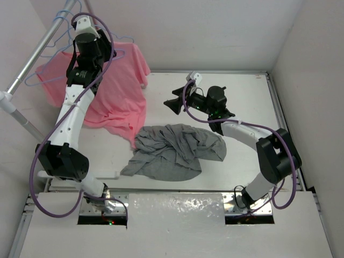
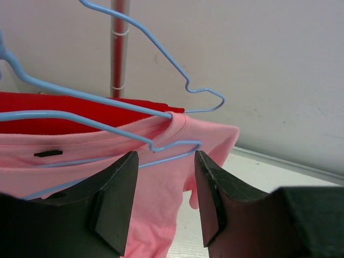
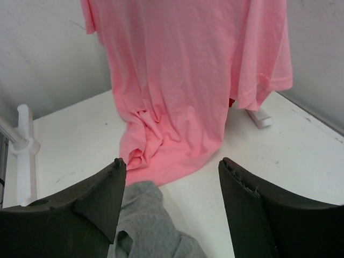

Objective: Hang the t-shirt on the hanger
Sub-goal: Pick up the hanger from the clothesline.

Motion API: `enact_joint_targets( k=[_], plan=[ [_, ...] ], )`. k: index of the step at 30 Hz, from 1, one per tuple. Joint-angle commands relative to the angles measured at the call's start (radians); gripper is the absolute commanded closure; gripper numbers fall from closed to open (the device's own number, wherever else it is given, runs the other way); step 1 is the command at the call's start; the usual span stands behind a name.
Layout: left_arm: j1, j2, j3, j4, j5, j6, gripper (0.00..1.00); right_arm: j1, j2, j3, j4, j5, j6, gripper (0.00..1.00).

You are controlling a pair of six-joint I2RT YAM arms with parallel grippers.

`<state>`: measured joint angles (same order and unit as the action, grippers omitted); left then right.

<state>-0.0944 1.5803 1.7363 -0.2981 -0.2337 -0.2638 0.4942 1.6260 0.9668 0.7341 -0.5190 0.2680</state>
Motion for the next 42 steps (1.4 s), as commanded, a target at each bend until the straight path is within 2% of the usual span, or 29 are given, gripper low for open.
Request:
enact_joint_targets(
  k=[1,5,10,18,25,28,31,32,35,42],
  plan=[
    [0.007,-0.051,-0.012,0.022,0.017,0.000,0.57,0.001,-0.043,-0.008,0.028,0.004,-0.023,0.32],
    [0.007,-0.092,-0.070,0.037,0.042,0.006,0.57,0.000,-0.043,-0.008,0.016,0.005,-0.030,0.32],
    [0.009,-0.105,-0.083,0.043,-0.012,0.015,0.53,0.000,-0.040,-0.016,0.017,0.008,-0.030,0.32],
    [0.021,-0.006,0.008,0.053,-0.067,0.009,0.53,0.001,-0.063,-0.056,0.031,0.016,-0.033,0.33],
    [0.039,0.044,0.049,0.080,-0.073,0.015,0.58,0.000,-0.087,-0.065,-0.024,0.025,-0.079,0.33],
    [0.041,0.067,0.072,0.074,-0.072,0.015,0.63,0.001,-0.097,-0.080,-0.032,0.039,-0.092,0.33],
    [0.042,0.069,0.072,0.065,-0.067,0.011,0.73,0.001,-0.101,-0.086,-0.042,0.043,-0.098,0.33],
    [0.042,0.066,0.069,0.059,-0.055,0.008,0.80,0.000,-0.103,-0.086,-0.051,0.045,-0.101,0.33],
    [0.042,0.035,0.042,0.042,-0.017,-0.011,0.87,0.001,-0.104,-0.086,-0.064,0.047,-0.105,0.33],
    [0.042,-0.084,-0.035,0.013,0.040,-0.037,0.93,0.001,-0.110,-0.089,-0.068,0.050,-0.098,0.33]
  ],
)
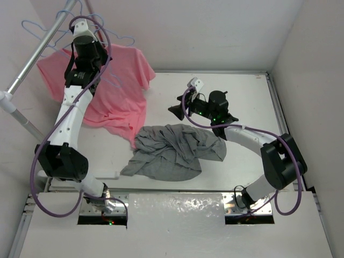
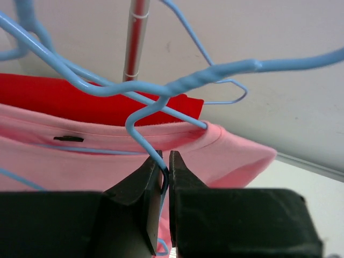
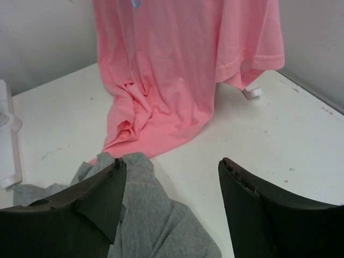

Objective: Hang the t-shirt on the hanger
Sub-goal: Pick up the hanger from the clothesline.

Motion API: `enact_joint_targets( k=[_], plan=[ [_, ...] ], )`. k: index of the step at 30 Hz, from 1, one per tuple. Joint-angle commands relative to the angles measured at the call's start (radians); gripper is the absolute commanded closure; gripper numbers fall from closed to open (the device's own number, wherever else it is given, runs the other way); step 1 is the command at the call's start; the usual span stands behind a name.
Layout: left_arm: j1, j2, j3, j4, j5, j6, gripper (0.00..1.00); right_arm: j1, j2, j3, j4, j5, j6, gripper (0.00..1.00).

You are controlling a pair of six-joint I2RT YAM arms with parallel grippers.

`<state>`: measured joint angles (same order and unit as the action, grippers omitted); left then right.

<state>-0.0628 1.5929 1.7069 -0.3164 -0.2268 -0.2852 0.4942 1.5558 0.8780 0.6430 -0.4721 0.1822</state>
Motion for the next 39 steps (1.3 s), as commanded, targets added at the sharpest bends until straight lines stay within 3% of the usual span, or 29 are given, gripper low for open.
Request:
enact_joint_targets(
  k=[1,2,13,19,24,27,31,39],
  plan=[
    [0.011,-0.105,-0.007,0.033,0.035,-0.014,0.95,0.000,-0.042,-0.001,0.023,0.003,-0.010,0.33],
    [0.011,-0.114,-0.013,0.040,0.038,-0.008,1.00,0.001,-0.045,-0.004,0.026,0.004,-0.006,0.33],
    [0.011,-0.209,-0.108,-0.013,0.108,-0.106,1.00,0.000,-0.094,0.003,-0.075,-0.017,-0.032,0.33],
    [0.009,-0.301,-0.246,-0.082,0.286,-0.271,1.00,0.003,-0.220,-0.022,-0.179,-0.077,-0.050,0.31],
    [0.003,-0.341,-0.300,-0.197,0.345,-0.354,1.00,0.004,-0.374,-0.020,-0.354,-0.103,-0.079,0.30],
    [-0.035,-0.379,-0.329,-0.222,0.325,-0.350,1.00,0.004,-0.470,-0.019,-0.469,-0.068,-0.058,0.30],
    [-0.072,-0.418,-0.423,-0.210,0.293,-0.354,1.00,0.009,-0.553,-0.048,-0.474,-0.045,0.009,0.30],
    [-0.250,-0.449,-0.460,-0.056,0.184,-0.391,1.00,0.069,-0.482,0.032,-0.548,0.030,0.036,0.29]
  ],
)
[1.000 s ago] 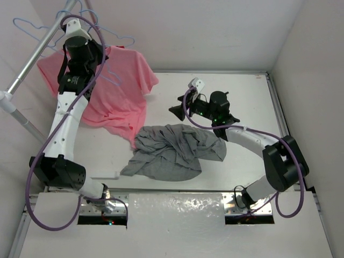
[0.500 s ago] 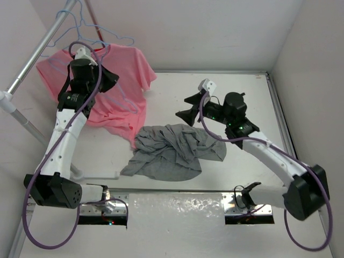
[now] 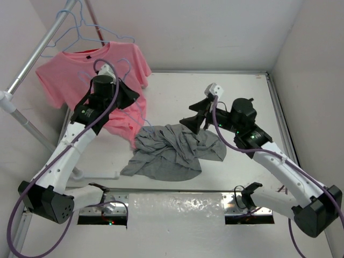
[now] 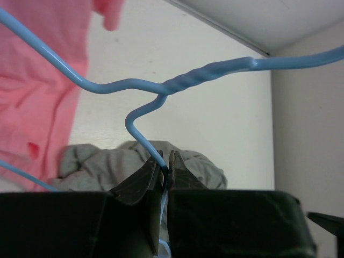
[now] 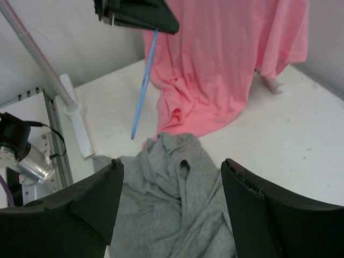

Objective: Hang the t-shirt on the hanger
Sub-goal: Pick up the hanger from the clothesline.

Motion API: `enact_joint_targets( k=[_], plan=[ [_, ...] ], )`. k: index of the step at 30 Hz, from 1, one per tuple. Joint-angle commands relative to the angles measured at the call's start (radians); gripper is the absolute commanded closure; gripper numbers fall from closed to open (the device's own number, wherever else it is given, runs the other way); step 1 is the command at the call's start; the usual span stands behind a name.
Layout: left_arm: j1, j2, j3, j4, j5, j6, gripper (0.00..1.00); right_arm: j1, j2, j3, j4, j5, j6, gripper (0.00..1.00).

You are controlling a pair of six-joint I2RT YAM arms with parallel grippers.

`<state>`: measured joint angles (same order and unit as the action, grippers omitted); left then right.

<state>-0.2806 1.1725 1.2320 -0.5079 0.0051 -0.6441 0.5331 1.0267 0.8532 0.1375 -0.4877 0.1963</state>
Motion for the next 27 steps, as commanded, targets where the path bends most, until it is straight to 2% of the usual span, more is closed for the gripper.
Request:
enact_joint_targets(
  k=[1,8,17,27],
  plan=[
    [-0.034,-0.022,0.020,0.147,-0.054,-0.037,1.00,0.056,0.064,0.090,-0.055,0.060,0.006,0.28],
    [-0.034,0.009,0.021,0.201,-0.085,-0.019,1.00,0.126,0.225,0.213,-0.058,0.146,-0.058,0.21],
    [-0.035,0.010,0.017,0.201,-0.050,-0.028,1.00,0.205,0.501,0.394,0.071,0.126,-0.090,0.18],
    [-0.035,0.006,-0.017,0.207,-0.048,-0.028,1.00,0.217,0.800,0.636,0.198,0.113,0.046,0.24]
  ],
)
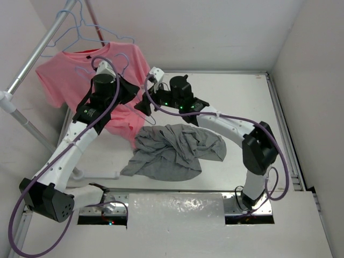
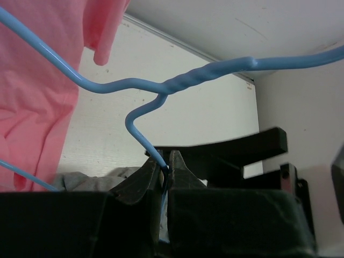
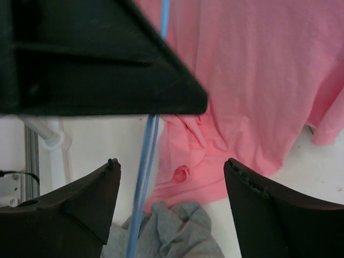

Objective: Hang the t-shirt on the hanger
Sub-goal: Pick up the hanger from the clothesline.

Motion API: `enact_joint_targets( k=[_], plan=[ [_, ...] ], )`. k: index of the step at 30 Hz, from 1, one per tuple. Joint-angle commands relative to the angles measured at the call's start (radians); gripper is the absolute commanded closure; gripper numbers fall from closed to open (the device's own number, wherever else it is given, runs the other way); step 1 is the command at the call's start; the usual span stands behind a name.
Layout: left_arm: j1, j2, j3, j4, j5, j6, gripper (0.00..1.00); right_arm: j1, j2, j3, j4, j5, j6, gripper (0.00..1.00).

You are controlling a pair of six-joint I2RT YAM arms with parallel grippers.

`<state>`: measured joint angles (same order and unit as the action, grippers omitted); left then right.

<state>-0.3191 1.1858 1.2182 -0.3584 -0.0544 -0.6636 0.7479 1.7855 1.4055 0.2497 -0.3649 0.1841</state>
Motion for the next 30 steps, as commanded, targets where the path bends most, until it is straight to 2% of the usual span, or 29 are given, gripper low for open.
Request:
enact_joint_targets(
  k=[1,4,5,8,10,14,15,17,18,20,25,26,27,28,30],
  plan=[
    [0.003,-0.006,-0.003,0.062,0.014,-0.008,1.00,0.004,0.057,0.093,0.086,0.000,0.067,0.26],
    [0.003,0.003,-0.016,0.071,0.027,-0.013,1.00,0.004,0.097,0.089,0.131,0.030,0.115,0.49],
    [0.003,0.003,-0.026,0.072,0.034,-0.016,1.00,0.004,0.101,0.078,0.164,0.017,0.127,0.69],
    [0.003,0.001,-0.040,0.078,0.050,-0.011,1.00,0.004,0.103,0.052,0.206,-0.019,0.152,0.98],
    [0.003,-0.006,-0.054,0.085,0.083,0.012,1.00,0.002,0.085,0.026,0.191,-0.029,0.144,1.00],
    [0.003,-0.017,-0.065,0.099,0.185,0.093,0.76,-0.016,0.025,-0.022,0.119,-0.020,0.095,1.00],
    [0.003,-0.023,-0.062,0.089,0.200,0.143,0.64,-0.025,0.012,-0.031,0.100,-0.025,0.100,1.00],
    [0.003,-0.041,-0.046,0.031,0.244,0.208,0.56,-0.065,-0.030,-0.056,0.047,-0.029,0.110,1.00],
    [0.003,-0.054,-0.037,0.006,0.260,0.281,0.41,-0.082,-0.046,-0.068,0.034,-0.042,0.118,1.00],
    [0.003,-0.067,-0.022,-0.063,0.292,0.373,0.35,-0.143,-0.092,-0.109,0.022,-0.052,0.156,1.00],
    [0.003,-0.103,-0.052,-0.144,0.332,0.776,0.34,-0.263,-0.171,-0.174,-0.072,-0.144,0.164,1.00],
    [0.003,-0.103,-0.058,-0.164,0.329,0.927,0.35,-0.275,-0.187,-0.183,-0.113,-0.152,0.150,1.00],
    [0.003,-0.106,-0.065,-0.169,0.311,1.002,0.36,-0.295,-0.202,-0.201,-0.136,-0.170,0.117,1.00],
    [0.003,-0.112,-0.075,-0.154,0.285,1.138,0.36,-0.300,-0.233,-0.206,-0.163,-0.183,0.094,1.00],
    [0.003,-0.153,-0.143,-0.078,0.236,1.269,0.36,-0.305,-0.259,-0.204,-0.284,-0.233,-0.012,1.00]
  ],
)
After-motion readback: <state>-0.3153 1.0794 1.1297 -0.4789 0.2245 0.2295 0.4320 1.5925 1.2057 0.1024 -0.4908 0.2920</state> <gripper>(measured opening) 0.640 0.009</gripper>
